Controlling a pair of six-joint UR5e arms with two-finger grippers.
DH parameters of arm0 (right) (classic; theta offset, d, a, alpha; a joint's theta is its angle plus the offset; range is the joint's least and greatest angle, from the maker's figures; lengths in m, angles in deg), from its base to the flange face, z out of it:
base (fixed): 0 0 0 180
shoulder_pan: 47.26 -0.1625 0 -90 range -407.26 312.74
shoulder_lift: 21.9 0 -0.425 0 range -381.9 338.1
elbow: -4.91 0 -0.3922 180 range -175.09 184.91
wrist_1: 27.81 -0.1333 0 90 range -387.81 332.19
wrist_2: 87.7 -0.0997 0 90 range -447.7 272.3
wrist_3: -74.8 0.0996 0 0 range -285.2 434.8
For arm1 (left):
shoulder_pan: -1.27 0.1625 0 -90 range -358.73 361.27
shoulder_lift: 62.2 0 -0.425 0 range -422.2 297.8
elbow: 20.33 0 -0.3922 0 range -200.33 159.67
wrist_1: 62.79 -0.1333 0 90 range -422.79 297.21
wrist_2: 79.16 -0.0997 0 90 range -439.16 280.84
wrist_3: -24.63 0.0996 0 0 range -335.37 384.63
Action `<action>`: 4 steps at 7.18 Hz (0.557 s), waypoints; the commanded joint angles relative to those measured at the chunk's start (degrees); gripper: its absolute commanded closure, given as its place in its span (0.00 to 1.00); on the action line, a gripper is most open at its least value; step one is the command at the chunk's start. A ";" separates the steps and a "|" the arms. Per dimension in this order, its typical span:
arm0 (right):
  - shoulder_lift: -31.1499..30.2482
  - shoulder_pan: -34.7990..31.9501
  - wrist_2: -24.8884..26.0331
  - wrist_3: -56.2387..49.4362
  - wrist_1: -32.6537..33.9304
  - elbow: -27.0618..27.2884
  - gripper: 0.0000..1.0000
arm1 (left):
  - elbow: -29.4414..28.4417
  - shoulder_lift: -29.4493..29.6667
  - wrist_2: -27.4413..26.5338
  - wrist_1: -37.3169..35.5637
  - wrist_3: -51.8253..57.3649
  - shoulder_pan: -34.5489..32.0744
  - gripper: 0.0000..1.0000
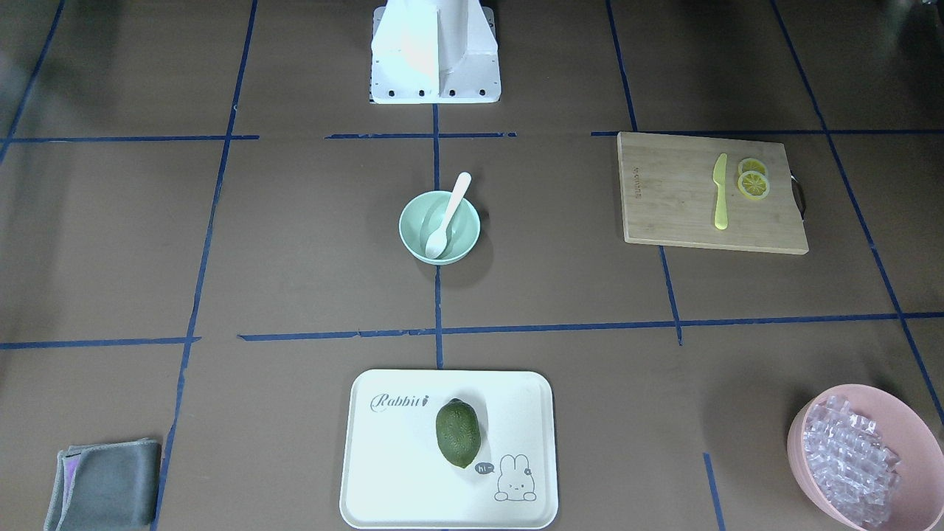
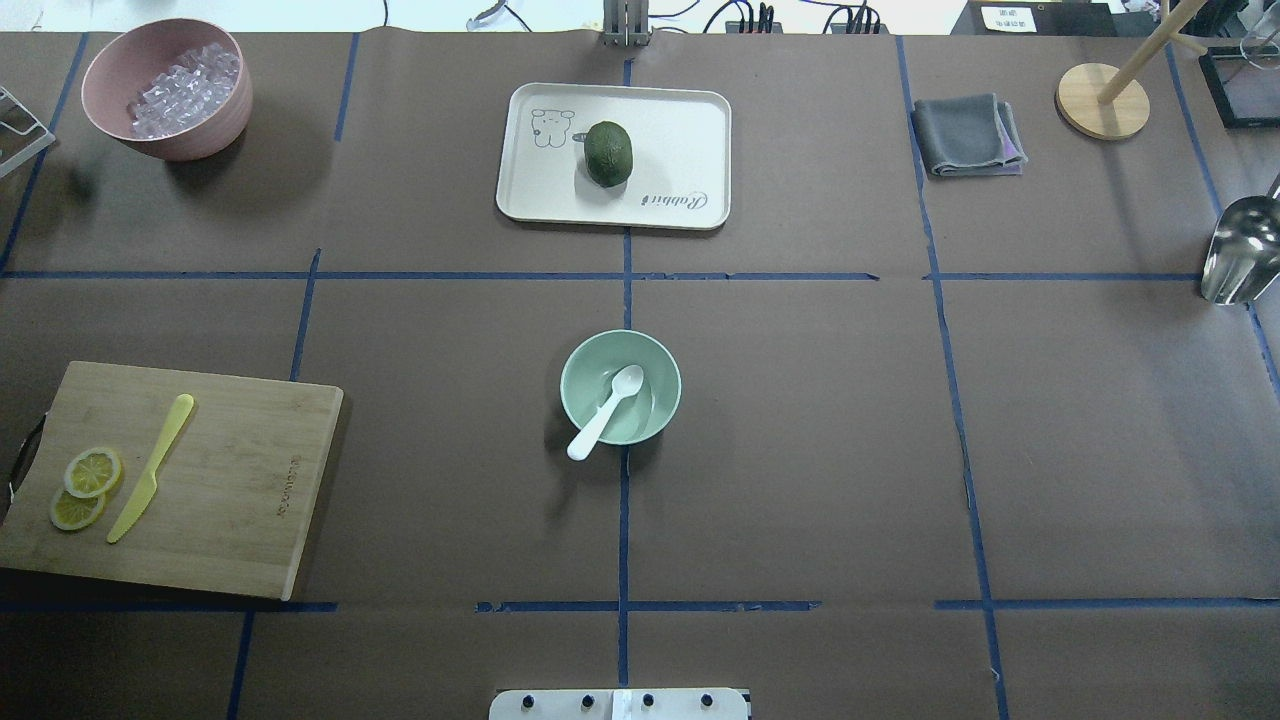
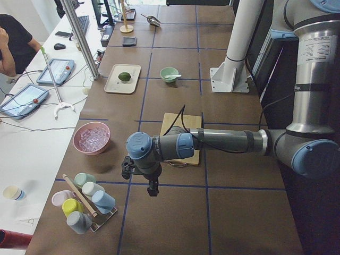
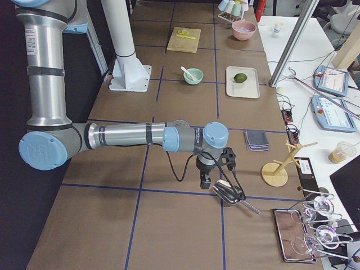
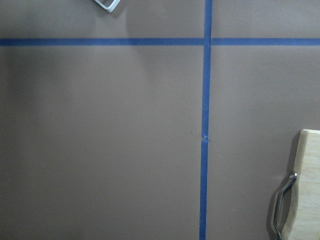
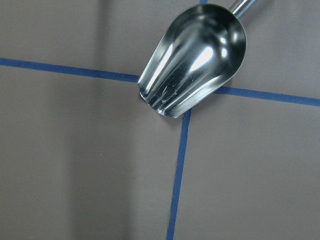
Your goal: Place spoon in bowl
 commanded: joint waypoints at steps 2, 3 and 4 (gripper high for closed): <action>-0.12 0.00 -0.43 0.33 -0.01 -0.10 0.00 | 0.37 0.18 -0.72 0.94 0.02 0.09 0.00; -0.21 0.00 -0.35 0.60 -0.18 -0.45 0.00 | 0.55 0.09 -0.72 0.94 0.28 0.00 0.00; -0.21 0.00 -0.61 0.77 -0.18 -0.45 0.00 | 0.55 0.09 -0.72 0.94 0.29 0.00 0.00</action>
